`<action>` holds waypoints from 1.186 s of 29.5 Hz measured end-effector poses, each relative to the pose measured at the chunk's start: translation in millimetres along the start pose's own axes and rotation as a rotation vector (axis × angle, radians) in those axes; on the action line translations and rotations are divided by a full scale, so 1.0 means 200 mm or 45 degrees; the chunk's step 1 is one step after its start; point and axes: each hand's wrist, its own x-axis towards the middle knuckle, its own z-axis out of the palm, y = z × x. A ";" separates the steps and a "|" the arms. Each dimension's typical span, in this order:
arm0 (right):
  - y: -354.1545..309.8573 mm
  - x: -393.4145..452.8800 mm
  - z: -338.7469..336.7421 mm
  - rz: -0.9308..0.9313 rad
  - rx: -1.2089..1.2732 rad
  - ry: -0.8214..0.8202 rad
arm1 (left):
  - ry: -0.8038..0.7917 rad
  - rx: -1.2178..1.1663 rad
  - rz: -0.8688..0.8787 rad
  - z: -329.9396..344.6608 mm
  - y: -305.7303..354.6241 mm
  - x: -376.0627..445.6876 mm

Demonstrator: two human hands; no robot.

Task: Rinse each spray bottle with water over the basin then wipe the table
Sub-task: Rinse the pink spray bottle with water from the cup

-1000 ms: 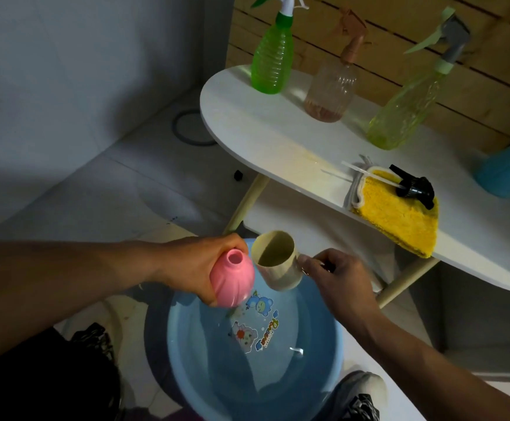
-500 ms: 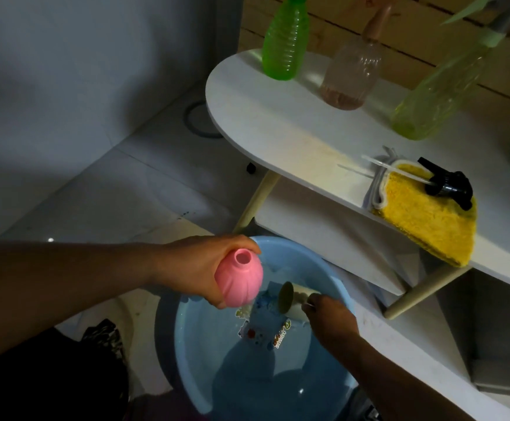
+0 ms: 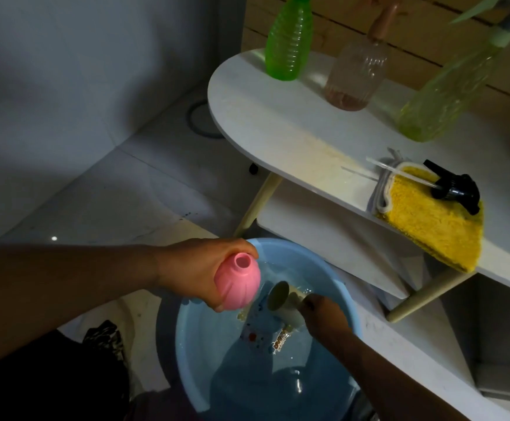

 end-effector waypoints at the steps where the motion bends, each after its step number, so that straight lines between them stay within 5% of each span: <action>1: 0.00 0.00 -0.03 0.038 0.098 0.001 | -0.006 -0.007 -0.002 -0.01 0.00 0.00; 12: -0.17 -0.29 -0.50 -0.001 0.606 0.153 | 0.040 0.067 -0.005 -0.04 0.02 -0.01; 21: -0.37 -0.55 -0.88 -0.259 0.633 0.357 | 0.045 0.124 0.037 -0.05 0.05 0.01; 35: -0.51 -0.65 -0.93 -0.483 0.394 0.559 | 0.070 0.192 0.056 -0.04 0.11 0.07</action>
